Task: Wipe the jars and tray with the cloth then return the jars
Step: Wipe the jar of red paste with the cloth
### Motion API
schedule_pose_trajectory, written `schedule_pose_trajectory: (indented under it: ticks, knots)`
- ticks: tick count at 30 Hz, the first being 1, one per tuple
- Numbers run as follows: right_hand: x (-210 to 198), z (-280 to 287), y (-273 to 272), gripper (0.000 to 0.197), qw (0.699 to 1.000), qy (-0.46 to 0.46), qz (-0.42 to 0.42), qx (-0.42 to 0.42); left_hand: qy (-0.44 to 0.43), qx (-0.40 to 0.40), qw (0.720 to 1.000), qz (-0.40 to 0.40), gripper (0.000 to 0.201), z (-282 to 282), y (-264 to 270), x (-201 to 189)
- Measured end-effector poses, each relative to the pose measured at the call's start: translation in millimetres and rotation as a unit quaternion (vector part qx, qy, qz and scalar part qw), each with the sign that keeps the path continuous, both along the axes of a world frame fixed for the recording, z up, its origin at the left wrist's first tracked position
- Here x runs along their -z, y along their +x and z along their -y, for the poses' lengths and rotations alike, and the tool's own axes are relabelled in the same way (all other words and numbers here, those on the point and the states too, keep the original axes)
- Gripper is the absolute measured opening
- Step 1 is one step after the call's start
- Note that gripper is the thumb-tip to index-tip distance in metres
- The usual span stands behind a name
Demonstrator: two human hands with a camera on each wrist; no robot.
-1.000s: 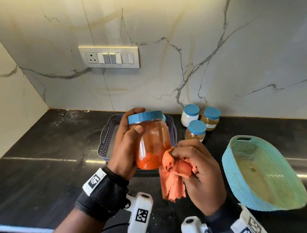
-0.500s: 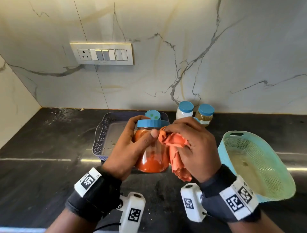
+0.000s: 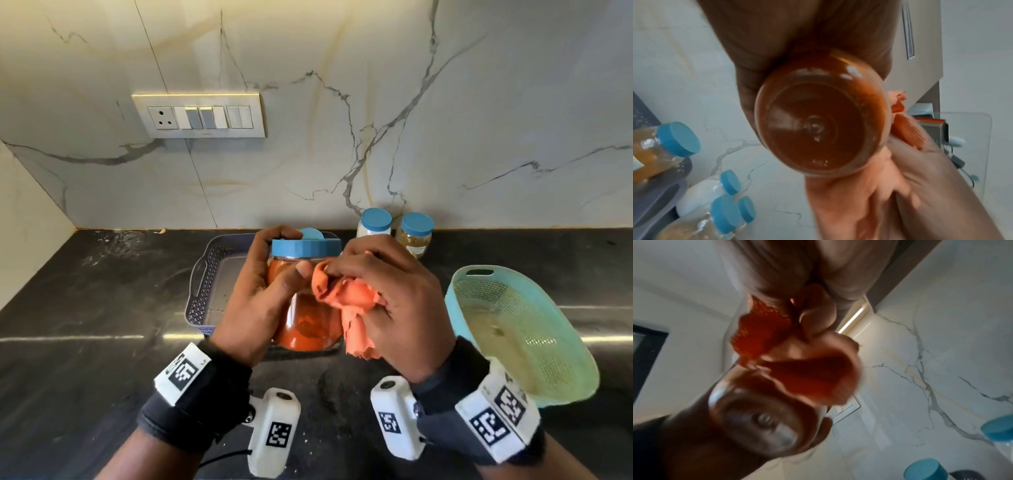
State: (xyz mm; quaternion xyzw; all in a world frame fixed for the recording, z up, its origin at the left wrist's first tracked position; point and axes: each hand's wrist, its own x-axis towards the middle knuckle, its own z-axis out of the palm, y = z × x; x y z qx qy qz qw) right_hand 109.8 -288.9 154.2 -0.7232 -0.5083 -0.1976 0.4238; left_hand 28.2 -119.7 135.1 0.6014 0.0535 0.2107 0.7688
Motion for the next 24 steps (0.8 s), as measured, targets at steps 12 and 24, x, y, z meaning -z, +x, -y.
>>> schedule_pose_trajectory:
  ticks: [12, 24]
  knots:
    - [32, 9, -29, 0.016, 0.981, -0.099, 0.164, -0.038, -0.044, 0.002, 0.999, -0.029, 0.110, -15, -1, -2]
    - [12, 5, -12, 0.033, 0.998, -0.055, -0.002, -0.016, -0.079, 0.009, 0.997, -0.004, 0.100, -3, 4, 9]
